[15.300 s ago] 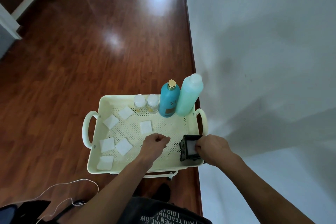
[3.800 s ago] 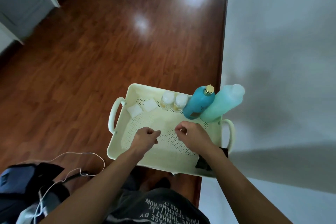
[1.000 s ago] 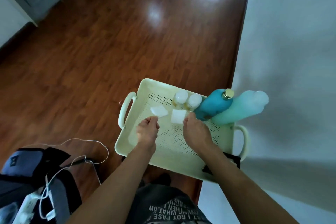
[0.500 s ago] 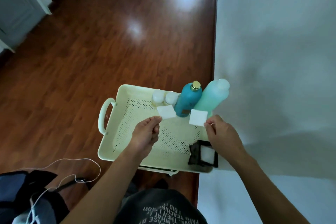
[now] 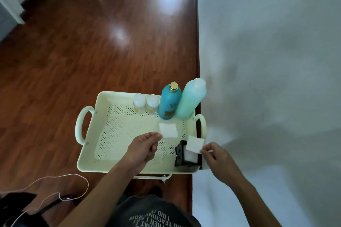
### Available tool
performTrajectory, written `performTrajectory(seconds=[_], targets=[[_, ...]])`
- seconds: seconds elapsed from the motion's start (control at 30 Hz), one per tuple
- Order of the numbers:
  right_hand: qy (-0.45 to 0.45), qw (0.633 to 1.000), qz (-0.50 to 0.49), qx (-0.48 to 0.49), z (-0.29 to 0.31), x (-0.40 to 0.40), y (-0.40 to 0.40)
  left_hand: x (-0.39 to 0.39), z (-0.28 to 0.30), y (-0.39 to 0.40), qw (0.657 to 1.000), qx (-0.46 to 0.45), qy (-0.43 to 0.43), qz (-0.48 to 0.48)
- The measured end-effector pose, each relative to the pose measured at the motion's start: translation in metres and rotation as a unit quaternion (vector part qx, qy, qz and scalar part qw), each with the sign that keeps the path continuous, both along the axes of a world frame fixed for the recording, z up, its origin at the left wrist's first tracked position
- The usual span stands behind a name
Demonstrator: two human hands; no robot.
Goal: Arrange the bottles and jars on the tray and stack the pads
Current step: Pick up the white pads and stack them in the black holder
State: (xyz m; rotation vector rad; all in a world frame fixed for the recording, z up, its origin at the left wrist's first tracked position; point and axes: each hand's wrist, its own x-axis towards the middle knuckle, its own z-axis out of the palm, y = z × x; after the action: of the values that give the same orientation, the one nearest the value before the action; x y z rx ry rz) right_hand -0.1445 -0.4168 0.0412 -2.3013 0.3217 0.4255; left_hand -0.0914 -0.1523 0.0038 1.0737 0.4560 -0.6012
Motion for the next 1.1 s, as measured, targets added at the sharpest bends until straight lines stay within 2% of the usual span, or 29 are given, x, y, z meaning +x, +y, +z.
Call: performTrajectory(seconds=[0.17,0.3,0.77,0.93,1.1], targets=[[0.050,0.996,0.054,-0.046,-0.011,-0.009,-0.007,-0.003,-0.002,-0.004,1.000,0.009,-0.006,0.010],[0.072,0.994,0.076,-0.041,-0.009,-0.007,-0.007,-0.005,-0.002,-0.005,1.000,0.006,-0.003,-0.005],[0.046,0.990,0.110,-0.072,-0.002,0.003,-0.005,-0.013,0.001,-0.011,0.999,0.015,0.002,-0.035],[0.052,0.979,0.147,-0.132,-0.004,0.006,-0.002,-0.014,0.002,-0.013,0.999,0.017,0.009,-0.044],[0.028,0.971,0.141,-0.190,-0.004,0.007,0.004,-0.015,0.001,-0.016,0.998,0.015,0.015,-0.056]])
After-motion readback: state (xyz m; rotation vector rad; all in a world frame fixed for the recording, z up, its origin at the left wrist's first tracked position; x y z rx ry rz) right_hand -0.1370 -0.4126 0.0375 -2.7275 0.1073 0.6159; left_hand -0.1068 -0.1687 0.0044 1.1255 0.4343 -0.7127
